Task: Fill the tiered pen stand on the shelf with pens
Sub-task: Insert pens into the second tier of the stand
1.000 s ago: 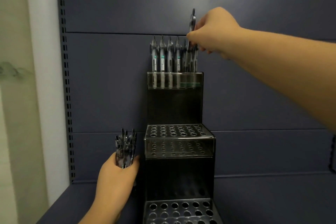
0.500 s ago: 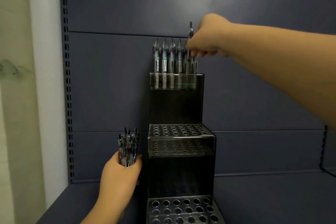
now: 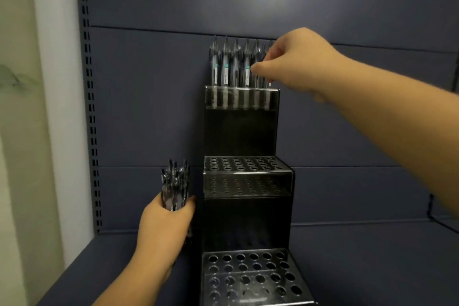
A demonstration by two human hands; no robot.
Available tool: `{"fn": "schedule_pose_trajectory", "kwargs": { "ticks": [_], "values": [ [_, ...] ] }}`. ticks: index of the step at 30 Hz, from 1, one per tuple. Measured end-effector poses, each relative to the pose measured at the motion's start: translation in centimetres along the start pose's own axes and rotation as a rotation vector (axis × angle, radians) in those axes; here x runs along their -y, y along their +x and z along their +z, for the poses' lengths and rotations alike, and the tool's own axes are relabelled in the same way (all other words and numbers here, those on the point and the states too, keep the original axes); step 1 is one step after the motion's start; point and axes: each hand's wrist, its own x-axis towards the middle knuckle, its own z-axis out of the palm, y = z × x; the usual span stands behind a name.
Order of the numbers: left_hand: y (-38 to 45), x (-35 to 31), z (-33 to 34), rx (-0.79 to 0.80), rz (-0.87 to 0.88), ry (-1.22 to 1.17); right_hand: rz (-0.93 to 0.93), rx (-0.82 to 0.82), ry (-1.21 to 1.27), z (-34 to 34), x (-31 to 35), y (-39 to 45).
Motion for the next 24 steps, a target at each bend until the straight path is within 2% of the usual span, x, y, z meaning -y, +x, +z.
{"fn": "schedule_pose_trajectory", "kwargs": {
  "ticks": [3, 7, 11, 16, 20, 24],
  "values": [
    [0.0, -0.1, -0.1, -0.025, 0.013, 0.002, -0.061, -0.007, 0.234, 2.0, -0.6, -4.9],
    [0.4, -0.1, -0.3, -0.051, 0.035, -0.008, -0.084, 0.113, 0.430, 6.2, -0.7, -11.3],
    [0.4, -0.5, -0.6, -0.074, 0.072, 0.006, -0.164, 0.188, 0.343, 9.5, 0.2, -13.1],
    [0.0, -1.3, -0.8, -0.092, 0.121, 0.025, -0.223, 0.380, 0.123, 10.9, 1.5, -12.8],
    [-0.8, -1.8, -0.5, -0.038, 0.212, 0.082, -0.257, 0.332, 0.115, 11.5, 1.6, -12.7],
    [-0.9, -2.4, -0.6, -0.077, 0.236, 0.081, -0.232, 0.289, 0.187, 11.3, 0.9, -12.5]
  ]
}}
